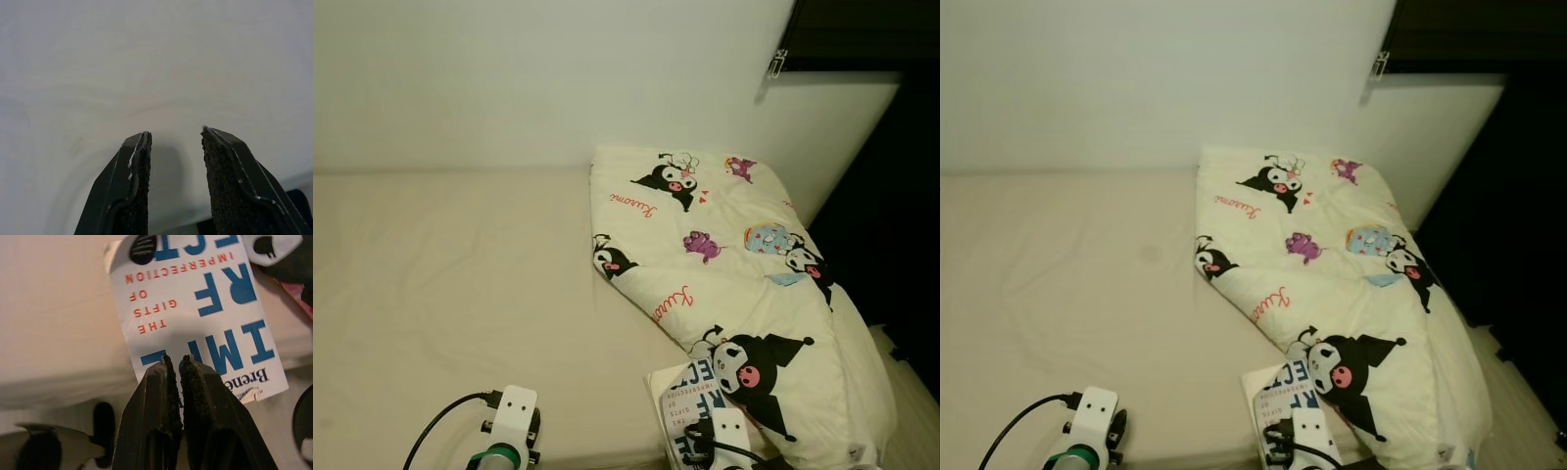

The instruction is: Clean up the room

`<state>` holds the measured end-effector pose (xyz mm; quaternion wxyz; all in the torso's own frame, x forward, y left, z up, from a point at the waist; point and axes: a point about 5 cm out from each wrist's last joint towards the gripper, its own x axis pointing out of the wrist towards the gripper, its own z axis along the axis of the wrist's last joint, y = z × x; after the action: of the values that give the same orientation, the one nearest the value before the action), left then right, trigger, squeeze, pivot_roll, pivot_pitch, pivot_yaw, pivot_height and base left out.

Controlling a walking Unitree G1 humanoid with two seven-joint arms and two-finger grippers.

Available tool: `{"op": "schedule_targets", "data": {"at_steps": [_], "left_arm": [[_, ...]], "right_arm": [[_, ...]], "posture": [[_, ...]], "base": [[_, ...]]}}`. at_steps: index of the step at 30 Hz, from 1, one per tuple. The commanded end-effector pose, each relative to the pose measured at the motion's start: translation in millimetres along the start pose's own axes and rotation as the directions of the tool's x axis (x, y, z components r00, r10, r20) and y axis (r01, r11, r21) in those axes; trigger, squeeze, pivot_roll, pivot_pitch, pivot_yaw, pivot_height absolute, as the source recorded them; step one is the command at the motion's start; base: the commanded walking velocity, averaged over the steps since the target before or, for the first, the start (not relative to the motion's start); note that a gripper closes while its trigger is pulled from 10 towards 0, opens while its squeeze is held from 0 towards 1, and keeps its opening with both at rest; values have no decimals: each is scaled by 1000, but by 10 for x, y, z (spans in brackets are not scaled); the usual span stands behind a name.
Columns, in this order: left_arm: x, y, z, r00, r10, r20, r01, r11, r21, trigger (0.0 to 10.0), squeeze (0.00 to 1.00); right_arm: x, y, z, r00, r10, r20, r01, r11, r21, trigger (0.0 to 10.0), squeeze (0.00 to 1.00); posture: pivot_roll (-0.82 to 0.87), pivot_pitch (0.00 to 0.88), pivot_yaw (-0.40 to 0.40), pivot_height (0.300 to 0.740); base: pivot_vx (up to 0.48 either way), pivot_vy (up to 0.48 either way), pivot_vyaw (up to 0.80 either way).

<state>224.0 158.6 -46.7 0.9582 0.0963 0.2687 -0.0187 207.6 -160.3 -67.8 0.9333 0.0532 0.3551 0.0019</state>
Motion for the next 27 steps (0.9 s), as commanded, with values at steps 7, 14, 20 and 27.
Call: {"op": "schedule_targets", "data": {"at_steps": [7,14,20,27], "left_arm": [[-29,-44,-78,1000,-3,-26,3,1000,-1,10000,0],[-24,-30,-67,1000,-10,-21,10,1000,-23,10000,0],[-7,-62,14,999,-21,24,21,1000,6,10000,0],[18,-66,79,999,-27,45,27,1000,0,10000,0]], "right_arm": [[29,62,60,1000,-10,15,10,1000,11,10000,0],[51,148,130,998,30,47,-31,999,32,10000,0],[55,175,140,997,68,48,-68,997,18,10000,0],[65,182,185,995,74,65,-75,997,9,10000,0]], "posture": [[36,0,27,740],[40,0,15,740],[45,0,13,740],[42,0,16,740]], "base": [[0,0,0],[0,0,0],[0,0,0],[0,0,0]]}}
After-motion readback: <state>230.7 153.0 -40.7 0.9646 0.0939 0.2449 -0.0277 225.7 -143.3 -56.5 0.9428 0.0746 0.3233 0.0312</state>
